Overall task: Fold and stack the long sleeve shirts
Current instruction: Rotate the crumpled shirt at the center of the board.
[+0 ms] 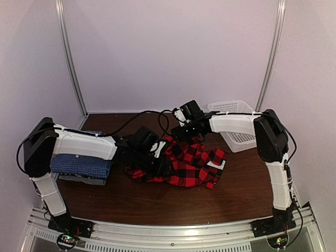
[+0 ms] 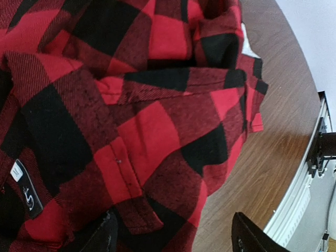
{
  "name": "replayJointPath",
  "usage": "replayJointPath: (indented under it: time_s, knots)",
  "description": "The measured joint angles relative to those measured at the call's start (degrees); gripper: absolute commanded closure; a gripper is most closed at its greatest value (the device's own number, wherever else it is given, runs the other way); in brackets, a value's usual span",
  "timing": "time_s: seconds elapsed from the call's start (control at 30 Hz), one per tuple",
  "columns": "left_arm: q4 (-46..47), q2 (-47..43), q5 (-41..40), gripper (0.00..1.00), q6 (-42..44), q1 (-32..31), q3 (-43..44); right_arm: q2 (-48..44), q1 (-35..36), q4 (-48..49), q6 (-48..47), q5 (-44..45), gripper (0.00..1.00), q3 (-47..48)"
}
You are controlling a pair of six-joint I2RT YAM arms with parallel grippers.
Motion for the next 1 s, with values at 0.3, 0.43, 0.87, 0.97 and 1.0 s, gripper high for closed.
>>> replayJointPath:
  time_s: [0.3, 0.43, 0.87, 0.97, 1.0]
  knots:
    - [-3.6, 4.8, -3.3, 0.46, -2.3, 0.0, 0.0, 1.4, -1.1, -1.0, -2.0, 2.4, 0.37, -2.8]
    - [-4.8, 6.0, -5.5, 0.62, -2.6, 0.1, 0.0, 1.4, -2.5, -1.0, -2.5, 2.3, 0.62, -4.6]
    - [-6.6, 8.2, -9.0, 0.85, -1.2, 7.8, 2.9, -4.6, -5.6, 2.0, 2.9, 3.0, 0.91, -17.2]
    - [-7.5, 10.8, -9.2, 0.85, 0.0, 11.0, 6.8, -9.1, -5.9, 2.8, 5.6, 4.1, 0.91, -23.8]
    - [-7.9, 11.8, -9.2, 0.86, 0.4, 12.1, 8.3, -10.8, -5.9, 3.3, 6.7, 4.1, 0.91, -26.2]
